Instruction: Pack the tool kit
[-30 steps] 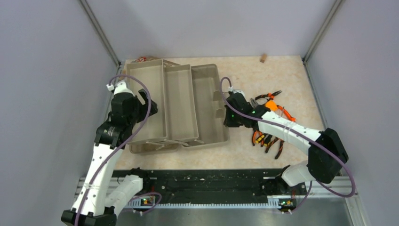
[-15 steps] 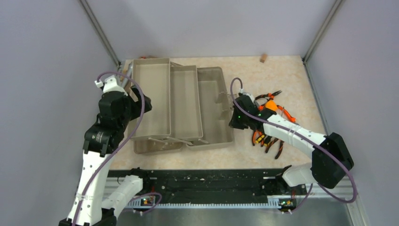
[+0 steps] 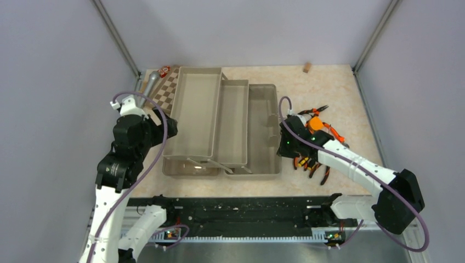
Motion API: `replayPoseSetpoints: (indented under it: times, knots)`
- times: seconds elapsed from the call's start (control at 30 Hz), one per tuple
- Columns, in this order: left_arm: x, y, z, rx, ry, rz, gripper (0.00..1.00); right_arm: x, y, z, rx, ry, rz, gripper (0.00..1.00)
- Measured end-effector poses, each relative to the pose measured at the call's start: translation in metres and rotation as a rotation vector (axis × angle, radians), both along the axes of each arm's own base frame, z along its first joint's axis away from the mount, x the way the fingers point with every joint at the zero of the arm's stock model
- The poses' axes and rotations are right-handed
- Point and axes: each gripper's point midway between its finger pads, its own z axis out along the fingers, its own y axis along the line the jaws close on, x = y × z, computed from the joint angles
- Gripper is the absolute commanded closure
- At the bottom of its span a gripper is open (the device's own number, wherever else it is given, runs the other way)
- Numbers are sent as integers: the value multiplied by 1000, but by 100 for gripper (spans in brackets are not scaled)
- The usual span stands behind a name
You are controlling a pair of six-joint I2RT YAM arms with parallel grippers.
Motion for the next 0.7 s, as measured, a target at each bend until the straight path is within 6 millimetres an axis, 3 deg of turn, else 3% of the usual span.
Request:
replayPoseSetpoints:
  times: [0.1,0.23,0.3,0.43,0.53,0.7]
  knots:
    - [-3,0,-1,-8,-5,-2,9,-4,-3,-2,-1,15,-10,62]
    - [-8,-2,-5,-24,-6,-8,9,-5,-9,12,-13,2,-15,40]
    - [-11,-3,-7,-34,-7,-12,9,0,-11,29,-28,-23,-14,33]
    - [-15,-5,-5,-45,-20,-27,9,26,-22,82,-37,-137,-33,32]
    - [-20,-7,-1,-55,-41,-39,9,45,-55,102,-58,-194,-113,32]
    - [-29,-7,5,-65,-82,-54,9,51,-141,86,-144,-156,-299,36]
